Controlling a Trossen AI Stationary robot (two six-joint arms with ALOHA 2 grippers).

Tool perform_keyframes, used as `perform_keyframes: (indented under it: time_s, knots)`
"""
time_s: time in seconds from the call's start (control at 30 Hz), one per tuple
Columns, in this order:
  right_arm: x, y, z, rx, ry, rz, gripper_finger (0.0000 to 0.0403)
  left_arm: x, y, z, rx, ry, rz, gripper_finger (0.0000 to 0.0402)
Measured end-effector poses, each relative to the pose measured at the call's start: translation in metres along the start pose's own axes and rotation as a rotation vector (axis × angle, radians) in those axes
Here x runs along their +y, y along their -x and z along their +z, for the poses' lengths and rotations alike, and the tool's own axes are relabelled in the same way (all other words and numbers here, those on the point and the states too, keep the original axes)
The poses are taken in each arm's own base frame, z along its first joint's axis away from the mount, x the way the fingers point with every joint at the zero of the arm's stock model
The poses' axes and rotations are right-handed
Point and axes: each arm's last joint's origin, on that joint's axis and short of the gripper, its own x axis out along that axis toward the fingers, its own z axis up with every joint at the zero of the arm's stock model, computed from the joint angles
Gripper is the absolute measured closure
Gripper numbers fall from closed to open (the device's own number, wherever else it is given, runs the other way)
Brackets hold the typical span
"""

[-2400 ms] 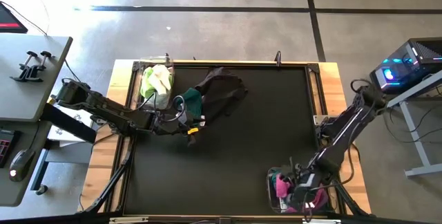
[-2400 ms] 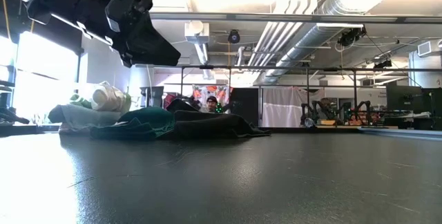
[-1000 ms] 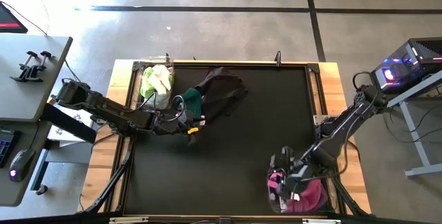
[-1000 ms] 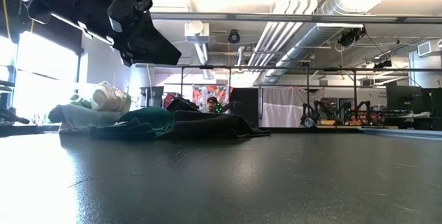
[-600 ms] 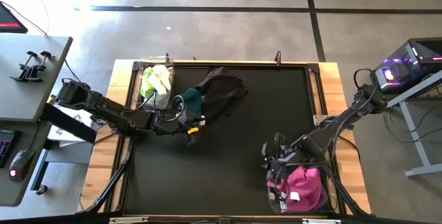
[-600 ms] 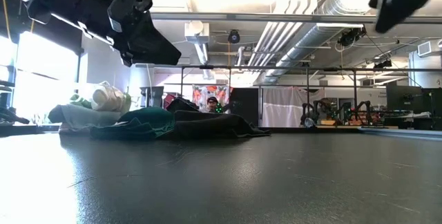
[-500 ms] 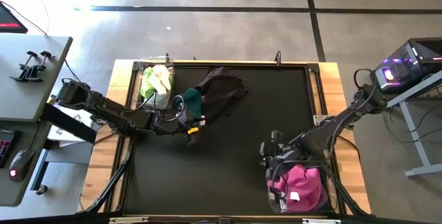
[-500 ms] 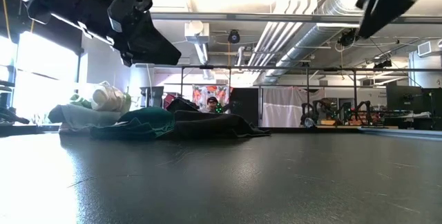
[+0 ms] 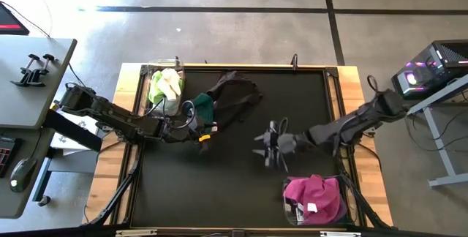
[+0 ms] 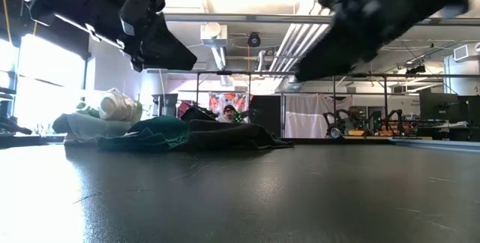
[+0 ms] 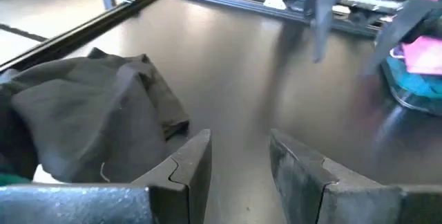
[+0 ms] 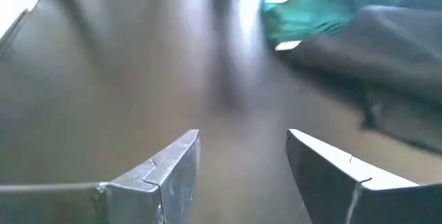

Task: Sort towels by color in basket
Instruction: Put the black towel into the bottom transparent bin

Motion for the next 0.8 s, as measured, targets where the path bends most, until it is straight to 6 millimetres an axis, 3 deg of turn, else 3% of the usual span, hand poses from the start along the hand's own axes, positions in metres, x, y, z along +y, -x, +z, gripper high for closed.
perform_keyframes:
  time_s: [0.2,0.37,0.5,0.63,0.8]
  knots:
    - [-0.025,-0.034,0.006,-0.028,0.038,-0.045,0.0187,0.003,0.0,0.0,-0.023,0.03,0.088,0.0273]
    - [-0.036,-0.072,0.011,0.052,0.074,-0.099,0.0187,0.009,0.001,-0.006,-0.009,0.078,0.238,0.0273]
    - [-0.048,-0.096,0.023,0.152,0.073,-0.205,0.0187,0.009,0.001,-0.007,0.016,0.038,0.217,0.0273]
    - [-0.062,-0.108,0.044,0.233,0.122,-0.252,0.0187,0.008,0.001,-0.009,0.039,-0.001,0.201,0.0273]
    - [-0.091,-0.111,0.073,0.19,0.184,-0.301,0.0187,0.011,0.003,-0.015,0.094,-0.021,0.219,0.0273]
